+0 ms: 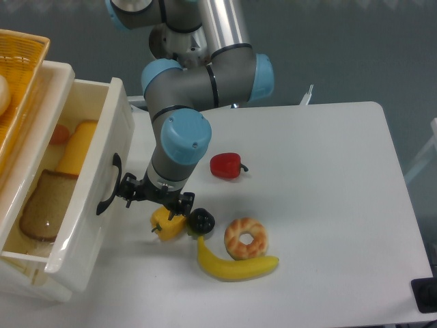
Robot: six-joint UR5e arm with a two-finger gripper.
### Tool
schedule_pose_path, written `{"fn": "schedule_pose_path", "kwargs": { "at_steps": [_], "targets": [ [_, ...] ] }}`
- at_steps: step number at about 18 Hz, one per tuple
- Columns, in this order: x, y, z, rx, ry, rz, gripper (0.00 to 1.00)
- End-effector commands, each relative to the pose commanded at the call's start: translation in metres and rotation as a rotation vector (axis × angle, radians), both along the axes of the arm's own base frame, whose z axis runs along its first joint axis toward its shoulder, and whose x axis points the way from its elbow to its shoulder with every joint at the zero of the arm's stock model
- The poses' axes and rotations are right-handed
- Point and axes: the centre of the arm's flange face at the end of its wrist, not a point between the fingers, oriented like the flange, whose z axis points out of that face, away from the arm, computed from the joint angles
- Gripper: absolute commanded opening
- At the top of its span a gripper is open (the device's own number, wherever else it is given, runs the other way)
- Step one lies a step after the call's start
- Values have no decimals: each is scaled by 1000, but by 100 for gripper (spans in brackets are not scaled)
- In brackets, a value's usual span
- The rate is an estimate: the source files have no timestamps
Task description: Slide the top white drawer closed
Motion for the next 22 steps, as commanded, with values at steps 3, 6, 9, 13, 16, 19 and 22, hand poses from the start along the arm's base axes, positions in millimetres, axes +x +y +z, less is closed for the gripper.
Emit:
{"fn": "schedule_pose_path", "kwargs": {
  "at_steps": [3,6,9,13,16,19,22],
  "targets": [
    [12,5,1,4,3,-24,100],
    [25,11,2,7,5,-46,100],
    [36,15,2,8,10,-64,100],
    [47,20,3,10,13,-83,100],
    [49,20,4,12,13,-87,100],
    [49,20,5,14,14,-89,100],
    [49,20,6,17,17,-89,100]
  ]
}}
